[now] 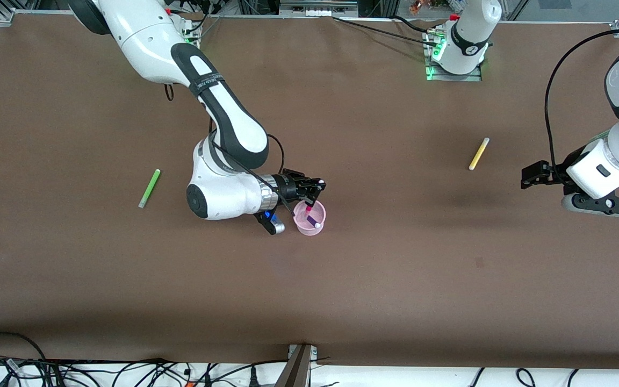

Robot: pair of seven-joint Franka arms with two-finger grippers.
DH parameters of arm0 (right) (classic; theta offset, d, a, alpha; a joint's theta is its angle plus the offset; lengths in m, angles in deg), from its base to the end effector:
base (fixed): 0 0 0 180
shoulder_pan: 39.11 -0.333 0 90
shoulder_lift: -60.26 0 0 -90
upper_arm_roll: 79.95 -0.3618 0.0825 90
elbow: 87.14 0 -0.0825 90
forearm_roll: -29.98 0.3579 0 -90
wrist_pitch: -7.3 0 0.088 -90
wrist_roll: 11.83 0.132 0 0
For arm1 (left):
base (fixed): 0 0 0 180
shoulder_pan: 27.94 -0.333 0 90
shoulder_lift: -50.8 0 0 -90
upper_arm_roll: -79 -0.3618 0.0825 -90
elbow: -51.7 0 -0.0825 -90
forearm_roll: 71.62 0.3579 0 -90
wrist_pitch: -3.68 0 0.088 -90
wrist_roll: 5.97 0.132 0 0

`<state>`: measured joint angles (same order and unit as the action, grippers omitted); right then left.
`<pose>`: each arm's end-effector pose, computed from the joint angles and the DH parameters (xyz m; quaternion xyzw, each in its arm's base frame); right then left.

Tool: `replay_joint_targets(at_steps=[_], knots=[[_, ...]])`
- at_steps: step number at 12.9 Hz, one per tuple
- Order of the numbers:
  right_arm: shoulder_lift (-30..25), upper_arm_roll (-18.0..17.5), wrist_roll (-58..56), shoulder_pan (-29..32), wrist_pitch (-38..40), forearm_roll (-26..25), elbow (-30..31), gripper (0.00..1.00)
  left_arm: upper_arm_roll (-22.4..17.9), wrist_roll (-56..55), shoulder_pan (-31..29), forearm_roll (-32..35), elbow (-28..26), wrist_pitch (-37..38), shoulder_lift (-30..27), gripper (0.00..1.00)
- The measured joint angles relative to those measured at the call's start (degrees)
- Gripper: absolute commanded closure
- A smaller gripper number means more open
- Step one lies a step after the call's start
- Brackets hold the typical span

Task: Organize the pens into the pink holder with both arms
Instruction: 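Lower the pink marker into the cup and open the right gripper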

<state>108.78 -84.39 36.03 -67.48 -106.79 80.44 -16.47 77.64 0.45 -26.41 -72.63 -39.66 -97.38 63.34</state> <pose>0.6223 0.4573 0.3008 -0.8557 0.3160 0.2942 0.2851 0.6077 -0.0051 0.5262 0.9981 -0.0558 -0.0244 0.0074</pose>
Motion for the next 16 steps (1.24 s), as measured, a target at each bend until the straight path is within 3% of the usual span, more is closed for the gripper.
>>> replay_joint_targets(at_steps=[1,2,3,4,12,16], knots=[[0.4,0.0,-1.0,0.0,-0.7,0.0,0.0,0.84,0.0,0.0,0.0,0.0,0.0,0.0,0.0,0.00],[0.7,0.0,-2.1,0.0,-1.2,0.0,0.0,0.71,0.0,0.0,0.0,0.0,0.0,0.0,0.0,0.00],[1.0,0.0,-3.0,0.0,-1.5,0.0,0.0,0.29,0.0,0.0,0.0,0.0,0.0,0.0,0.0,0.00],[1.1,0.0,-3.5,0.0,-1.6,0.0,0.0,0.00,0.0,0.0,0.0,0.0,0.0,0.0,0.0,0.00],[-0.3,1.1,-4.9,2.6,1.6,-2.6,-2.1,0.00,0.0,0.0,0.1,0.0,0.0,-0.1,0.0,0.00],[-4.8,1.6,-13.5,7.7,9.1,-17.4,-3.2,0.00,0.1,0.0,0.1,0.0,0.0,-0.1,0.0,0.00]])
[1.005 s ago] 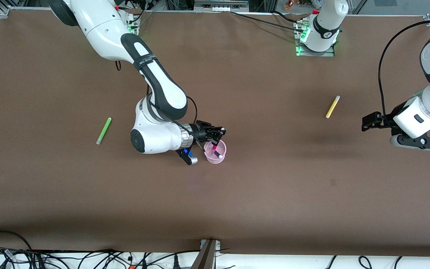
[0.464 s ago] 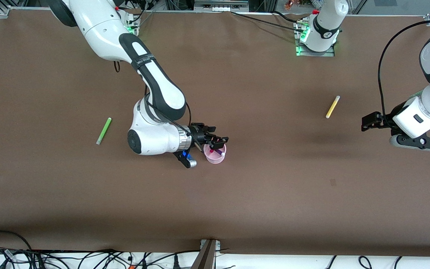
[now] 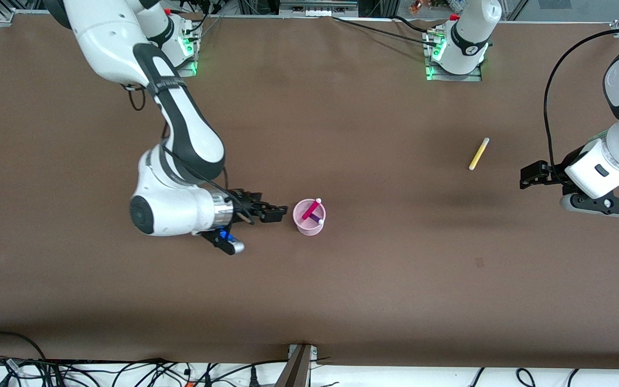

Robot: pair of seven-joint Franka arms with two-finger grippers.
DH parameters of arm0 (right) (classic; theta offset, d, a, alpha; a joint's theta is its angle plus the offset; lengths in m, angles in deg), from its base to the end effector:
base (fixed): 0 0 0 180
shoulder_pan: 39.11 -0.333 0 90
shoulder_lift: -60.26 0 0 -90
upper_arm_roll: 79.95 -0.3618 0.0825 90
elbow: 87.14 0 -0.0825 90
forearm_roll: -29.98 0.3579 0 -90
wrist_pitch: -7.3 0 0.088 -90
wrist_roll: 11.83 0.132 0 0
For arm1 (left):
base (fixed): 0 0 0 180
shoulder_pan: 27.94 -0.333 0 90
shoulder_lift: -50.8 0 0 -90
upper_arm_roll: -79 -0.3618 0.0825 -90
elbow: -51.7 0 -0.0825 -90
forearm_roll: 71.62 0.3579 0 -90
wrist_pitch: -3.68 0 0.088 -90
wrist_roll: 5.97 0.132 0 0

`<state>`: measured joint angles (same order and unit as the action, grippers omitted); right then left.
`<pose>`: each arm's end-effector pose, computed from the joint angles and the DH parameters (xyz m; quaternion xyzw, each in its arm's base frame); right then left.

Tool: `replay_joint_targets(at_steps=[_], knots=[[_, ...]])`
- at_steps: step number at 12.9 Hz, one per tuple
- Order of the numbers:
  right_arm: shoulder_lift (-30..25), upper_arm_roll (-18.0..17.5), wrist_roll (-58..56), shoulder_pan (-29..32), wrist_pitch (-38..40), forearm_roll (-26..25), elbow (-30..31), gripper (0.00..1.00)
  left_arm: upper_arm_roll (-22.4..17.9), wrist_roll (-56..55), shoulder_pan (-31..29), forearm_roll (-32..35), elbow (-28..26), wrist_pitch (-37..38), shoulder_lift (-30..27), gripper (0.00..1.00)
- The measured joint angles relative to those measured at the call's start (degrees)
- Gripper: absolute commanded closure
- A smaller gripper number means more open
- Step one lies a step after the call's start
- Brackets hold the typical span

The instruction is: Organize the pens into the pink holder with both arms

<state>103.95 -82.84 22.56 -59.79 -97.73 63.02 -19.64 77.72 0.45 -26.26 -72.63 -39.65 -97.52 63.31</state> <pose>0.6722 0.3430 0.3627 -0.9388 0.1834 0.1836 0.2267 0.6079 -0.0075 0.5268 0.9980 -0.0578 -0.0228 0.0074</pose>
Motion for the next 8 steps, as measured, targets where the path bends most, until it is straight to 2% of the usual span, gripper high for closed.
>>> replay_joint_targets(at_steps=[2,4,6,8], knots=[[-3.6,2.5,-4.1,0.1,3.0,-7.6,0.0,0.00,0.0,0.0,0.0,0.0,0.0,-0.1,0.0,0.00],[-6.1,5.8,-11.8,1.5,7.3,-9.6,0.0,0.00,0.0,0.0,0.0,0.0,0.0,-0.4,0.0,0.00],[-8.8,6.9,-18.4,4.5,10.6,-12.5,-0.1,0.00,0.0,0.0,0.0,0.0,0.0,-1.7,0.0,0.00],[-12.1,7.1,-21.3,5.4,12.4,-20.6,-0.2,0.00,0.0,0.0,0.0,0.0,0.0,-2.1,0.0,0.00]])
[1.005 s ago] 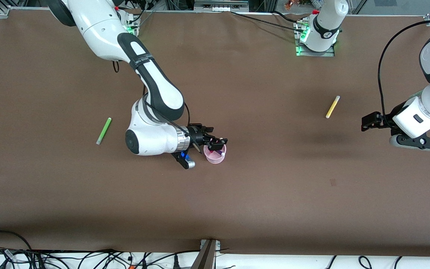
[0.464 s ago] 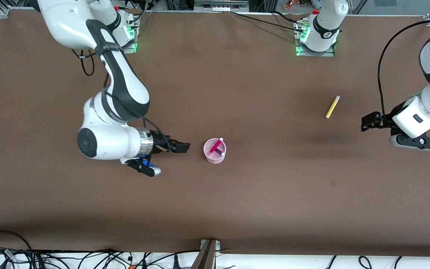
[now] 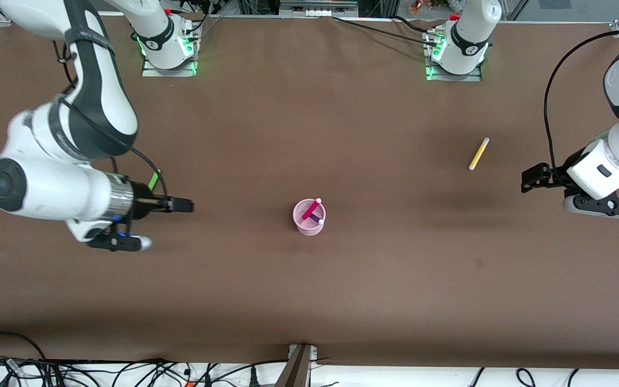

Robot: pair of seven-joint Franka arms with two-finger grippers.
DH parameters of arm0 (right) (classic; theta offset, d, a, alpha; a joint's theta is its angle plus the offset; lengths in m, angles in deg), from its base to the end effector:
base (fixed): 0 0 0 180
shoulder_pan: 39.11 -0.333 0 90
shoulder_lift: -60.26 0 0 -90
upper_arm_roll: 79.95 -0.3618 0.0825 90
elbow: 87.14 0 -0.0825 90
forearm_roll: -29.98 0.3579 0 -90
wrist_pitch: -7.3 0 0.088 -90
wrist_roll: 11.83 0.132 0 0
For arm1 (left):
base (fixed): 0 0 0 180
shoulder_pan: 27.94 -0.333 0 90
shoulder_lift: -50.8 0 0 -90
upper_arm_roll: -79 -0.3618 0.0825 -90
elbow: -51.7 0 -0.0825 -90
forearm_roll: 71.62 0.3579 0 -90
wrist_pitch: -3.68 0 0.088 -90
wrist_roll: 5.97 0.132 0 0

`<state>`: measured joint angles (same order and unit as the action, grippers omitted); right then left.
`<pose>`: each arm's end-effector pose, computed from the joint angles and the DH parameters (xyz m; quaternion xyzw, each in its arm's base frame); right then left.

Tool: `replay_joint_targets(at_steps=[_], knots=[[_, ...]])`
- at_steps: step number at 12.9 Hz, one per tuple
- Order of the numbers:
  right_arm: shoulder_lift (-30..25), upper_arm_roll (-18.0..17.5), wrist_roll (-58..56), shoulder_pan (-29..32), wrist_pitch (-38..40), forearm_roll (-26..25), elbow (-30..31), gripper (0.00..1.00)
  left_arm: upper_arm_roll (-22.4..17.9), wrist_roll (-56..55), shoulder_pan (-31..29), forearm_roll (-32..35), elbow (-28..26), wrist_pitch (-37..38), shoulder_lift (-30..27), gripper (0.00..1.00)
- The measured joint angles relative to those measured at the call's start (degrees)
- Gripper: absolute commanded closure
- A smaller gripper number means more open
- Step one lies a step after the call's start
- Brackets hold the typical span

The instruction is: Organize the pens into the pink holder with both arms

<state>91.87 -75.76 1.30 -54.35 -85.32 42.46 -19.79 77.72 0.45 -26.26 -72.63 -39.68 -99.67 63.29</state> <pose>0.6782 0.1743 0.4854 -0.9942 0.0246 0.0720 0.0754 0.6128 -0.0075 0.5299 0.9983 -0.0577 -0.0042 0.0064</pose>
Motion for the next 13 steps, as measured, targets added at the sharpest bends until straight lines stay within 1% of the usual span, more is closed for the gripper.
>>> replay_joint_targets(at_steps=[1,2,4,6,7,8,10,11,13], knots=[[-1.6,-0.1,-1.4,-0.1,0.7,-2.6,0.0,0.00,0.0,0.0,0.0,0.0,0.0,0.0,0.0,0.00],[-3.2,-0.2,-3.5,-0.3,2.2,-4.1,0.0,0.00,0.0,0.0,0.0,0.0,0.0,0.0,0.0,0.00],[-6.1,0.4,-6.1,-0.4,5.7,-5.8,0.1,0.00,0.0,0.0,0.0,0.0,0.0,0.0,0.0,0.00],[-9.6,2.2,-8.2,-0.3,7.1,-6.3,2.3,0.00,0.0,0.0,0.0,0.0,0.0,-0.1,0.0,0.00],[-12.3,3.1,-9.1,-0.3,6.9,-6.3,5.2,0.00,0.0,0.0,0.0,0.0,-0.1,-0.1,0.0,0.00],[-15.5,3.8,-9.9,-0.3,5.3,-6.5,9.5,0.00,0.0,0.0,0.0,0.0,-0.1,-0.1,0.0,0.00],[-22.0,4.5,-12.1,-0.2,-0.8,-7.0,19.8,0.00,0.0,0.0,0.0,0.0,-0.1,-0.1,0.0,0.00],[-24.0,4.6,-12.5,-0.2,-2.7,-7.2,23.1,0.00,0.0,0.0,0.0,0.0,-0.1,-0.1,0.0,0.00],[-25.2,4.6,-13.2,-0.2,-4.3,-7.2,25.1,0.00,0.0,0.0,0.0,0.0,-0.1,-0.1,0.0,0.00]])
